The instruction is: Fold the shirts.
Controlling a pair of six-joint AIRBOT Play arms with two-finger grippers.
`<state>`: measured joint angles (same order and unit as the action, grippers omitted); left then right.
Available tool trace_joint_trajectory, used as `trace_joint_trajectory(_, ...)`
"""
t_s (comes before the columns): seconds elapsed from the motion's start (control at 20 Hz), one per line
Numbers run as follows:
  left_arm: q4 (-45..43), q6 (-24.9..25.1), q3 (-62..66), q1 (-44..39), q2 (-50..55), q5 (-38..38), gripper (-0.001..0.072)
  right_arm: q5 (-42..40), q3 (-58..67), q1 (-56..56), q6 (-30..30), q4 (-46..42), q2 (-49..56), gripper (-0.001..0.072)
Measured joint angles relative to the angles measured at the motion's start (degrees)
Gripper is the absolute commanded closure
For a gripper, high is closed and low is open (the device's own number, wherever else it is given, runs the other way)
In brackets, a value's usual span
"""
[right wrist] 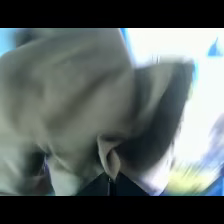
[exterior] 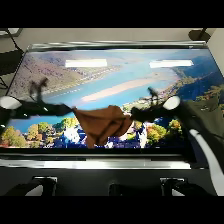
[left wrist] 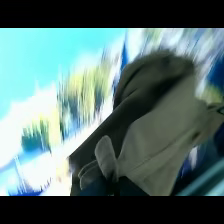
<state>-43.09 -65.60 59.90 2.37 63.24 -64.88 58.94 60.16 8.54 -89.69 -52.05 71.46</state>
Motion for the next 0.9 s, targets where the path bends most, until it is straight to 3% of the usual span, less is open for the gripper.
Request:
trace_joint_trajectory(0.4, -1.84, -5.92, 40.98, 14.49, -13.49, 7.17, 0.0679, -8.83, 27.04, -15.04, 2.91, -18.03, -26.95, 0.0676)
trace_joint_trajectory(0.65, -5.95, -12.98, 47.91, 18.05, -18.91, 8.85, 0.0679, -12.98, 31.36, -16.55, 0.04, -25.86, -36.24, 0.0676)
trace_joint_trajectory(0.9, -7.54, -15.04, 49.13, 18.78, -21.73, 9.01, 0.0679, -20.79, 32.44, -16.87, -2.78, -27.32, -38.97, 0.0676)
